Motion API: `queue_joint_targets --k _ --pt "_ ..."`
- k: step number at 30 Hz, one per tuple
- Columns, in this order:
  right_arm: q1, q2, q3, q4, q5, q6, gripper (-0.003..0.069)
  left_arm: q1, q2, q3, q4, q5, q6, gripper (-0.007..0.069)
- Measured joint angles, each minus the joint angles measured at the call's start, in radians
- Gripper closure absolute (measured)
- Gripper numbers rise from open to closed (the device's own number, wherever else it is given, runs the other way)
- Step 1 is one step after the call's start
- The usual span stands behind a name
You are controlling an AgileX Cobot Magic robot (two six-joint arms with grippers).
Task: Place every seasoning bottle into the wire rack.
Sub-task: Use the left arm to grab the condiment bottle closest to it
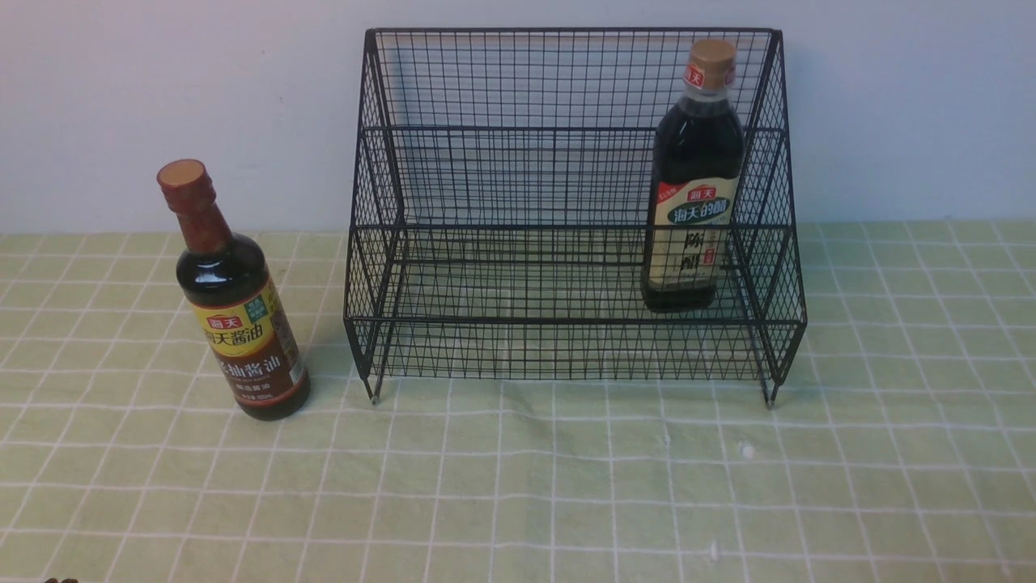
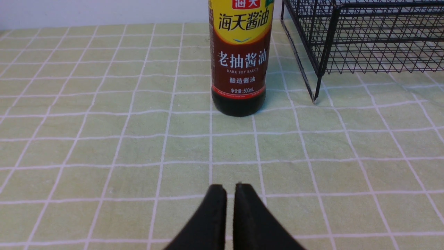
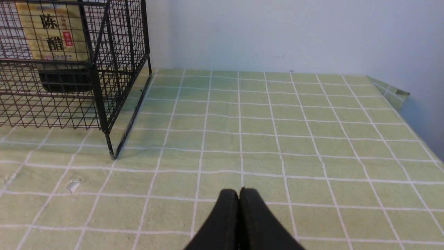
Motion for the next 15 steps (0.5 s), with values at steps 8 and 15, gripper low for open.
queue_joint_targets --k 8,15 --pt "0.000 0.000 0.000 0.000 0.000 0.000 0.0673 0.000 0.000 0.000 0.000 0.000 0.000 0.0607" --pt "0.000 0.000 0.000 0.000 0.000 0.000 0.0673 0.000 0.000 0.005 -0.021 -0.099 -0.029 0.0607"
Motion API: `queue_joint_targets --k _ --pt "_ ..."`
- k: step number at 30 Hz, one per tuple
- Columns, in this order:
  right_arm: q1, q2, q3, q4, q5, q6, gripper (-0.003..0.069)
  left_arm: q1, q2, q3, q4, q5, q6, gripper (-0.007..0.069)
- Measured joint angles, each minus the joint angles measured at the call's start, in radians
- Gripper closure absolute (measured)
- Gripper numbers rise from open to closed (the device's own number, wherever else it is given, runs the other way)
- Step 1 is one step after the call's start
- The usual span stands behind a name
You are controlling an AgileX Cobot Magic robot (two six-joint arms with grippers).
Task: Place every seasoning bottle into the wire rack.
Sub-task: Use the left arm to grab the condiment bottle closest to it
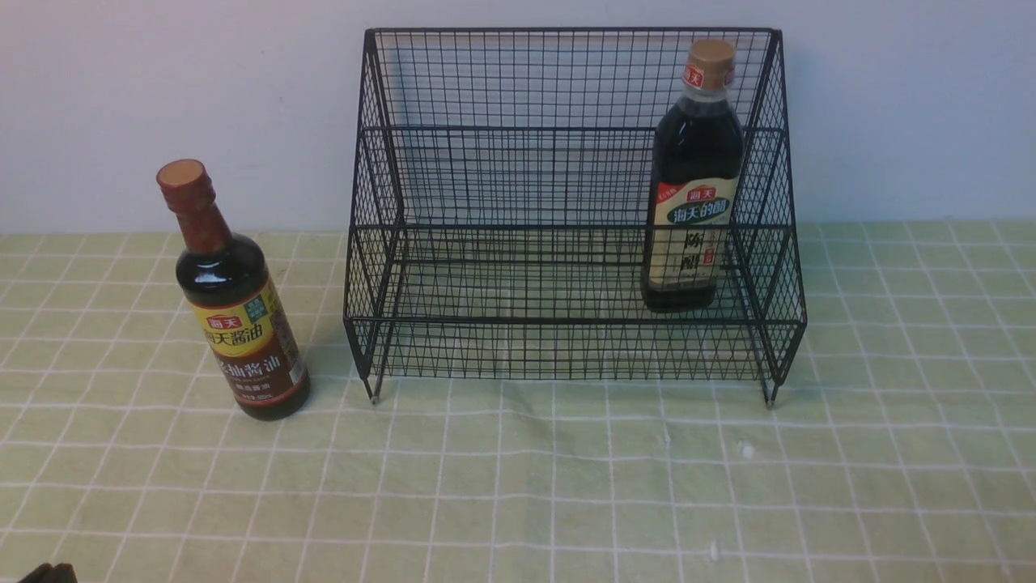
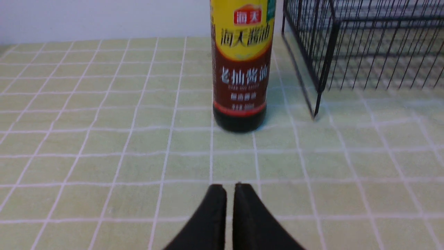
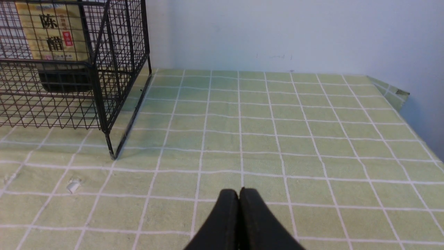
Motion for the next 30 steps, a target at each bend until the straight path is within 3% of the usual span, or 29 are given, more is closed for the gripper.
queue_joint_targets --k 6,13,17,23,27,30 --pt "0.000 0.000 0.000 0.000 0.000 0.000 0.0673 0.000 0.000 0.000 -0.095 -0.308 -0.070 0.0607" --pt "0.000 0.000 0.000 0.000 0.000 0.000 0.0673 0.000 0.009 0.000 -0.110 -0.680 -0.088 0.0607" --pt "0.000 0.000 0.000 0.000 0.000 0.000 0.0673 0.000 0.118 -0.059 -0.045 -0.694 -0.142 0.0607" --pt "0.000 0.000 0.000 0.000 0.000 0.000 0.0673 0.000 0.399 -0.257 0.176 -0.666 -0.240 0.0585" --pt "0.000 0.000 0.000 0.000 0.000 0.000 0.0673 0.000 0.655 -0.396 0.325 -0.659 -0.278 0.0500" --pt "0.000 0.000 0.000 0.000 0.000 0.000 0.0673 0.000 0.785 -0.474 0.357 -0.658 -0.282 0.0412"
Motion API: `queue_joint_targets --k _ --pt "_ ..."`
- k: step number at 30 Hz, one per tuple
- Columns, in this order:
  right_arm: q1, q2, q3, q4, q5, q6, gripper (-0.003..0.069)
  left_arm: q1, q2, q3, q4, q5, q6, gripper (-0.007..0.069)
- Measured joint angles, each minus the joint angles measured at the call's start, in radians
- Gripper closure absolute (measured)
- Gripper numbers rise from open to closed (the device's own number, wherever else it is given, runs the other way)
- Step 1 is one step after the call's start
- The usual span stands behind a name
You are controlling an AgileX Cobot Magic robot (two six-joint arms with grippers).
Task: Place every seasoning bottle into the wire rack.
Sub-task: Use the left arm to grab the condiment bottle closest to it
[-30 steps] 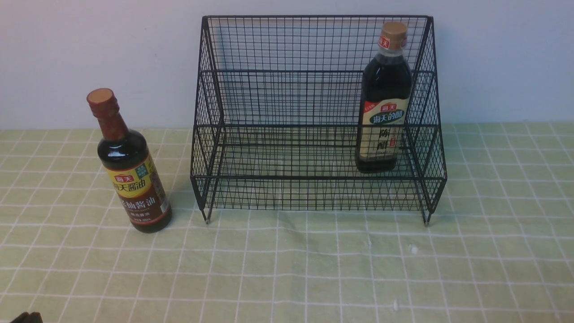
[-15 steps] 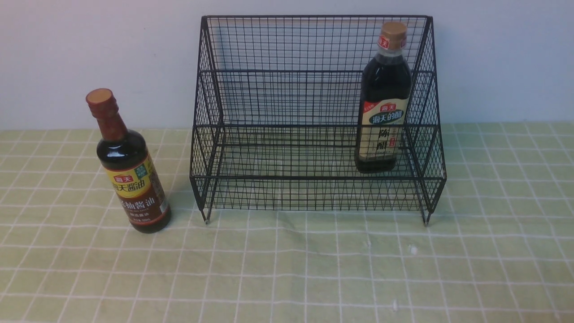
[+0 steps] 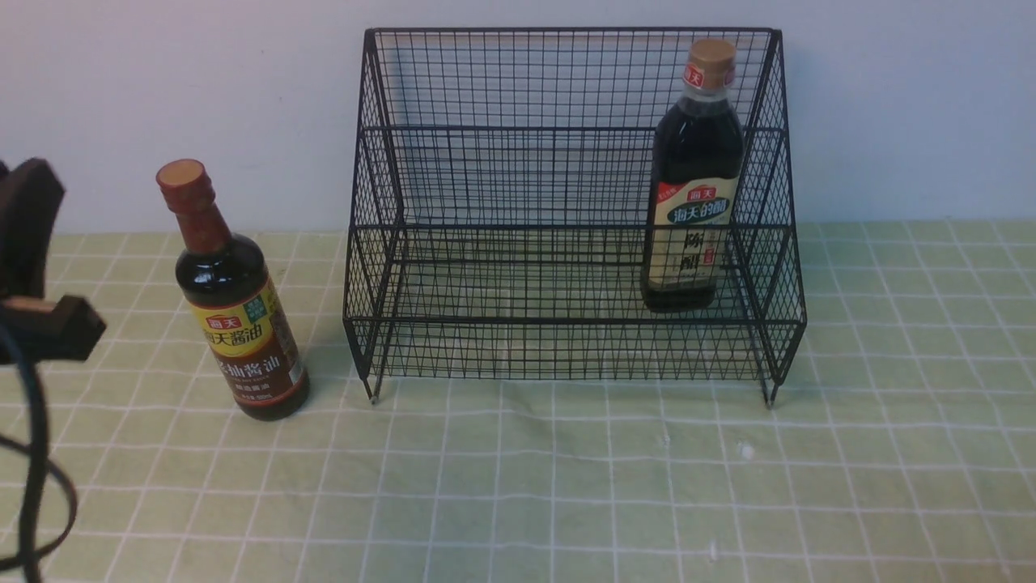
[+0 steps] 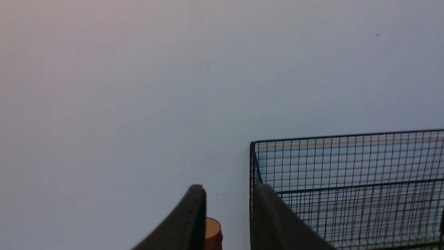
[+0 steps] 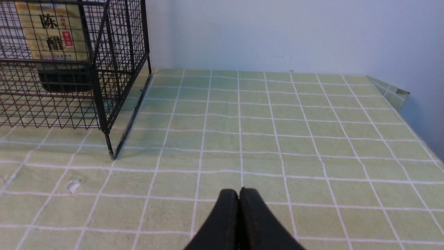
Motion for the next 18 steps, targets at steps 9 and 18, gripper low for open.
queue_joint_targets --k 9,18 --pt "0.000 0.000 0.000 0.000 0.000 0.000 0.0673 0.000 0.340 -0.186 0.009 0.001 -0.006 0.0068" --pt "0.000 0.000 0.000 0.000 0.000 0.000 0.0673 0.000 0.591 -0.303 0.009 0.000 -0.004 0.0020"
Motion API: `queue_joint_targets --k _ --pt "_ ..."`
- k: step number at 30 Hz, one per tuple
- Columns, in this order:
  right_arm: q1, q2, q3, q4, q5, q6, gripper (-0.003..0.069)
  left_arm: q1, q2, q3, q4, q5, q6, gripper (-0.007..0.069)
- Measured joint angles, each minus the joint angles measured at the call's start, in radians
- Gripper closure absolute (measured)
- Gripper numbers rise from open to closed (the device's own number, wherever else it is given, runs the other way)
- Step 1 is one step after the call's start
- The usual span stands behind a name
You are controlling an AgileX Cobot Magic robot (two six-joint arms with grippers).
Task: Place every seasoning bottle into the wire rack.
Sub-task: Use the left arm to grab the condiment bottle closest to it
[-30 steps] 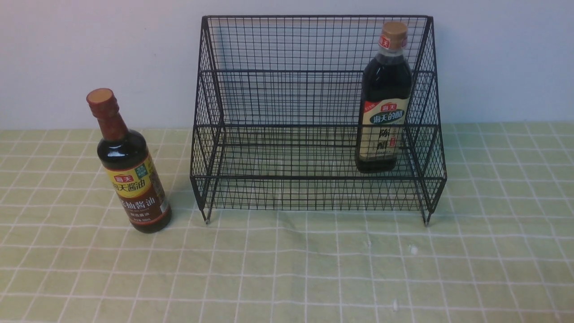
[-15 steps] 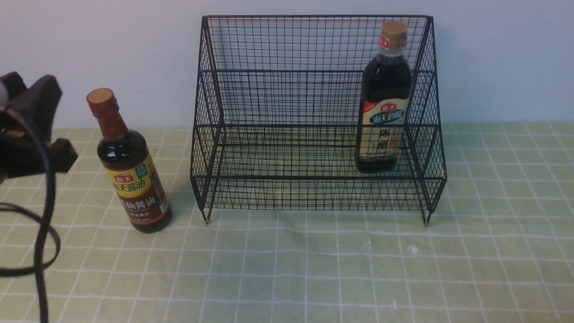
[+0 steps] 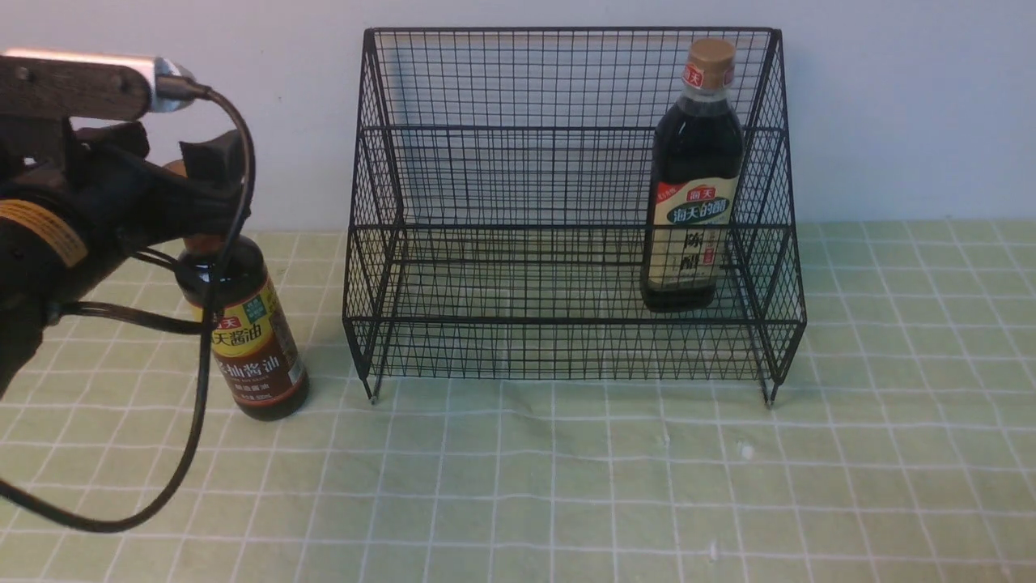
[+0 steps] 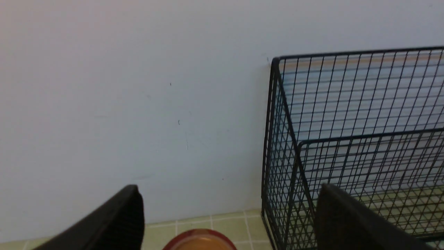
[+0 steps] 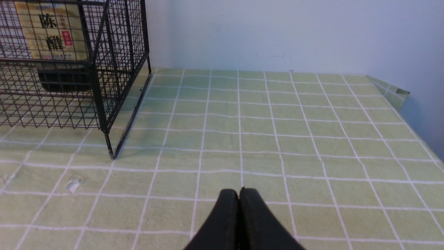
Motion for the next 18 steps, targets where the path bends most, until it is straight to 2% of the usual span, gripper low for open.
queue_joint_targets --k 5,9,12,15,18 --pt "0.000 0.000 0.000 0.000 0.000 0.000 0.0673 0.000 0.091 -0.020 -0.003 -0.022 0.001 0.0036" --pt "0.000 0.000 0.000 0.000 0.000 0.000 0.0673 0.000 0.139 -0.022 -0.003 -0.059 0.001 0.0081" --pt "0.000 0.000 0.000 0.000 0.000 0.000 0.0673 0.000 0.162 -0.022 -0.003 -0.059 0.001 0.0171" --pt "0.000 0.000 0.000 0.000 0.000 0.000 0.0673 0.002 0.170 -0.023 -0.001 -0.052 0.003 0.0365" --pt "0.000 0.000 0.000 0.000 0.000 0.000 0.0673 0.003 0.169 -0.023 0.006 -0.042 0.005 0.0365"
